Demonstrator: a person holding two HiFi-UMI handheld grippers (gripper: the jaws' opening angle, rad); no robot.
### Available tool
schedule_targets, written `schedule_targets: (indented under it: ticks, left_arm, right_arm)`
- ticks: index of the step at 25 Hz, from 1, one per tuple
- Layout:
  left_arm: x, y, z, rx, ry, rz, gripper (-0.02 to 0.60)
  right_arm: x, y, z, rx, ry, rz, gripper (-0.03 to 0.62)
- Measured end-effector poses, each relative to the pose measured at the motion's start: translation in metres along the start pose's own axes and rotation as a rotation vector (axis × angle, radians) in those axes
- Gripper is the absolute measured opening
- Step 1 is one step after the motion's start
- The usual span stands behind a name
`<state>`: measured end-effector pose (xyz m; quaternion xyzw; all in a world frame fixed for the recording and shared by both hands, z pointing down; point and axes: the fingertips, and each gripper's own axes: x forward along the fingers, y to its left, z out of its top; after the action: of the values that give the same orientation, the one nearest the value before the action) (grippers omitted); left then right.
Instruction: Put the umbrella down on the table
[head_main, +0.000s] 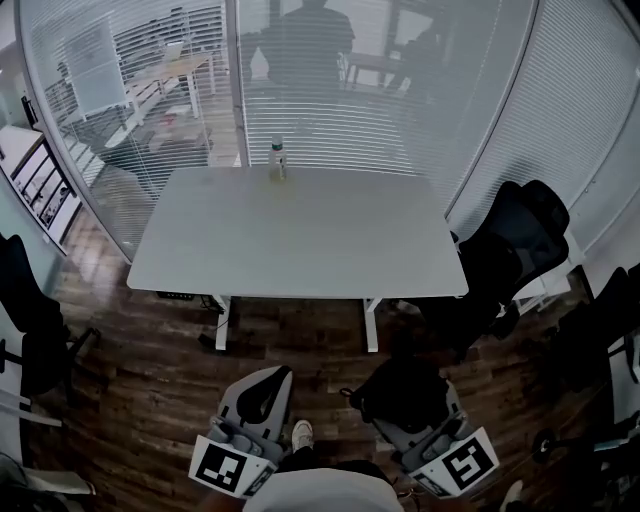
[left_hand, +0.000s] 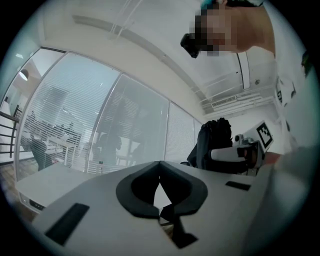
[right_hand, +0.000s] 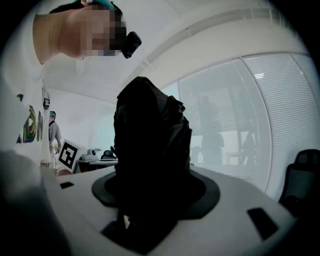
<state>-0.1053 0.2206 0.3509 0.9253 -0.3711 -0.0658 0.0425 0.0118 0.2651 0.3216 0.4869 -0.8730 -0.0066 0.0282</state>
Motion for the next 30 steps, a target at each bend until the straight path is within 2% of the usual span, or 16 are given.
schedule_targets:
  ticks: [3, 10, 21, 30]
  left_arm:
    - [0.006, 0.017, -0.001, -0.007, 0.014, -0.015, 0.012]
    - [0.020, 0.052, 0.000, -0.005, 0.003, 0.007, 0.011]
    - [0.065, 0.080, -0.001, 0.020, 0.004, 0.003, 0.012]
    - [0.131, 0.104, -0.001, 0.037, 0.003, 0.008, 0.012]
  right_arm:
    - [0.020, -0.003, -0.002, 0.005, 0.002, -0.009, 0.256]
    - [0.052, -0.019, -0.004, 0.009, 0.005, -0.022, 0.256]
    - [0.093, -0.054, -0.002, 0.014, -0.021, -0.011, 0.256]
    - [0.131, -0.116, -0.004, 0.023, -0.026, -0.006, 0.256]
